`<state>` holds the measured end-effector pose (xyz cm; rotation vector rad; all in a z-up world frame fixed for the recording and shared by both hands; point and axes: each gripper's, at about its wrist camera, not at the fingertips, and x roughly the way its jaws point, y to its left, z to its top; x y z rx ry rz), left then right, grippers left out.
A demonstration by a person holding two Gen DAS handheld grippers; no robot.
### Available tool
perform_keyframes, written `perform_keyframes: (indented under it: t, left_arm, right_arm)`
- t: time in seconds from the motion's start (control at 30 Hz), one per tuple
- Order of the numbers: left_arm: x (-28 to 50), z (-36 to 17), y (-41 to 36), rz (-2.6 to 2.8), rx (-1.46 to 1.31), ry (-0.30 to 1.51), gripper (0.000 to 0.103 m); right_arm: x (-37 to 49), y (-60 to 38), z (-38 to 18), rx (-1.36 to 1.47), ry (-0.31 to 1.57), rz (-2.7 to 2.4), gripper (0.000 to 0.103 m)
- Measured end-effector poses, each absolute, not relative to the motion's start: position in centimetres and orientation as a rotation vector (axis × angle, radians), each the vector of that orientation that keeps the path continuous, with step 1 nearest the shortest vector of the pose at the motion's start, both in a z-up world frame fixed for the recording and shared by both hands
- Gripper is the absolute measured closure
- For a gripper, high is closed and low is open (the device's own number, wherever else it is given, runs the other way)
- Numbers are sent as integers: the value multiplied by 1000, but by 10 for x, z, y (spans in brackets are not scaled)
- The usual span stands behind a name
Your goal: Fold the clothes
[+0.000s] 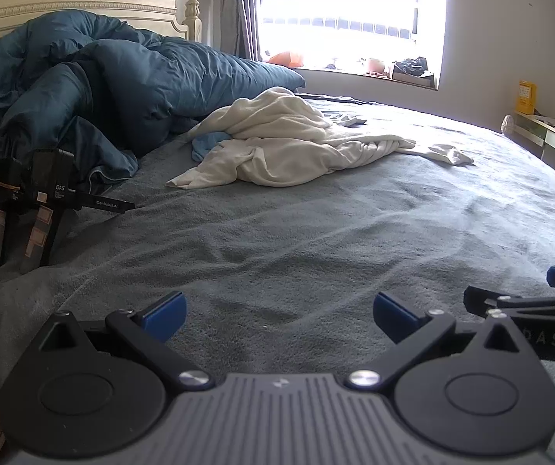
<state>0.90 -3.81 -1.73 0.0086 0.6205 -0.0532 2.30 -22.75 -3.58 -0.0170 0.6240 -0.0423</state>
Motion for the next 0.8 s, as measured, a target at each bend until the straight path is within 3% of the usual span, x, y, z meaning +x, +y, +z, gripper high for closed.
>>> perform_keyframes:
  t: [0.8]
  left_arm:
    - [21,-24,-39,-57,18,655,0]
  right_arm:
    - [31,-229,-41,-7,642,-47,1]
